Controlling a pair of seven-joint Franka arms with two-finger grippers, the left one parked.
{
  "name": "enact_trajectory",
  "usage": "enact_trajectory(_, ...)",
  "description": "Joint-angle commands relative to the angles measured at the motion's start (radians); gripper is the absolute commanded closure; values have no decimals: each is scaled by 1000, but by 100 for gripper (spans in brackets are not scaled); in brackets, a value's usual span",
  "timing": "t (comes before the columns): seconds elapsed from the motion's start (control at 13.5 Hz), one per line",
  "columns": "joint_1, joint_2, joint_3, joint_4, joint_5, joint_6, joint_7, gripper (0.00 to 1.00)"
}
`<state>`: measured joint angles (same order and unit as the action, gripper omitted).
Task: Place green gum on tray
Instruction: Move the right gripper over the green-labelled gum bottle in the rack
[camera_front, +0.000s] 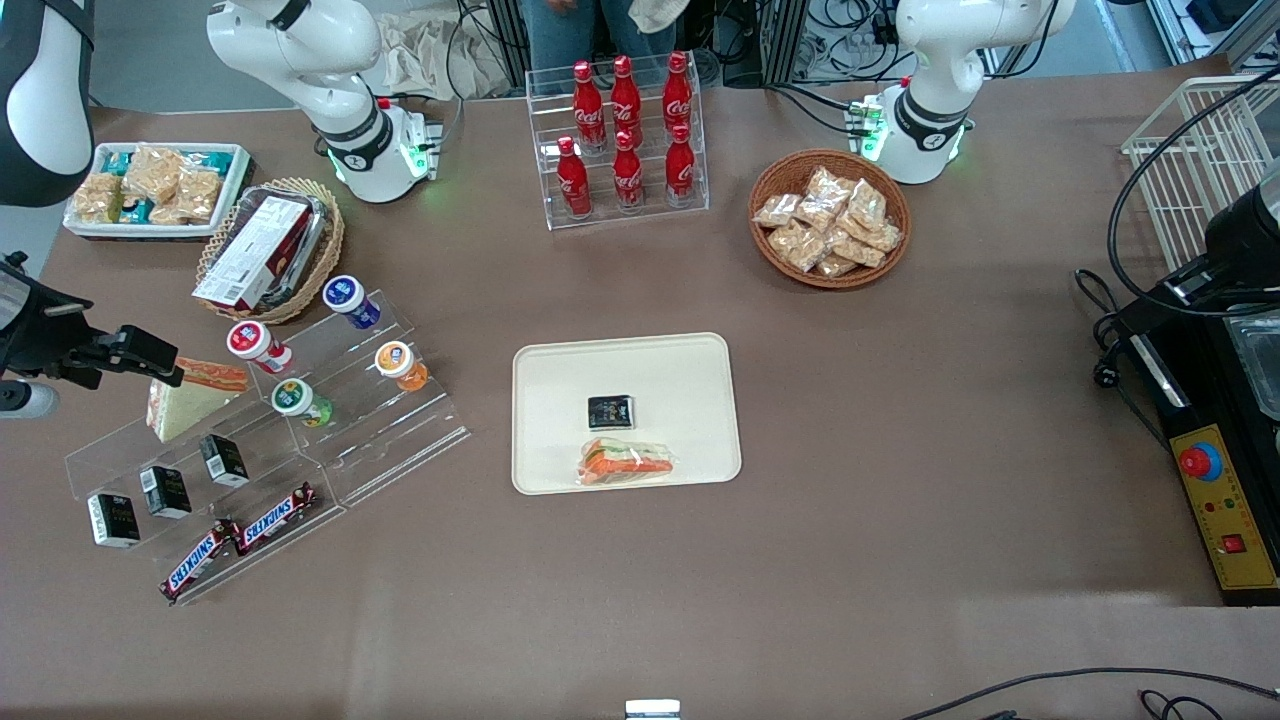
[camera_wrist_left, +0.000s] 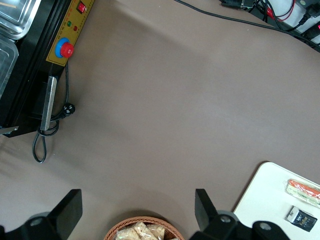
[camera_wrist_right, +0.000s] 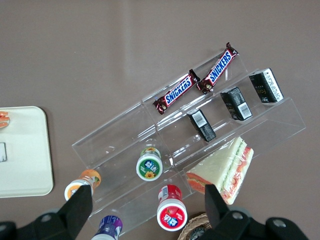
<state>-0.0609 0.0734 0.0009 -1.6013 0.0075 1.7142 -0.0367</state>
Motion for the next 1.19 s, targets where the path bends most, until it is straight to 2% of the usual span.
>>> enact_trajectory(0.0,0,-1,5,-2,-23,2,-5,0)
enact_trajectory(0.22,-7,2,5,-14,-21,5,-12,0)
enact_trajectory(0.37,-5,-9,8,-43,-21,24,-96,0)
enact_trajectory(0.67,-5,-130,8,-303,-21,218,-120,0)
enact_trajectory(1.11,-5,-132,11,-499,-24,386,-130,0)
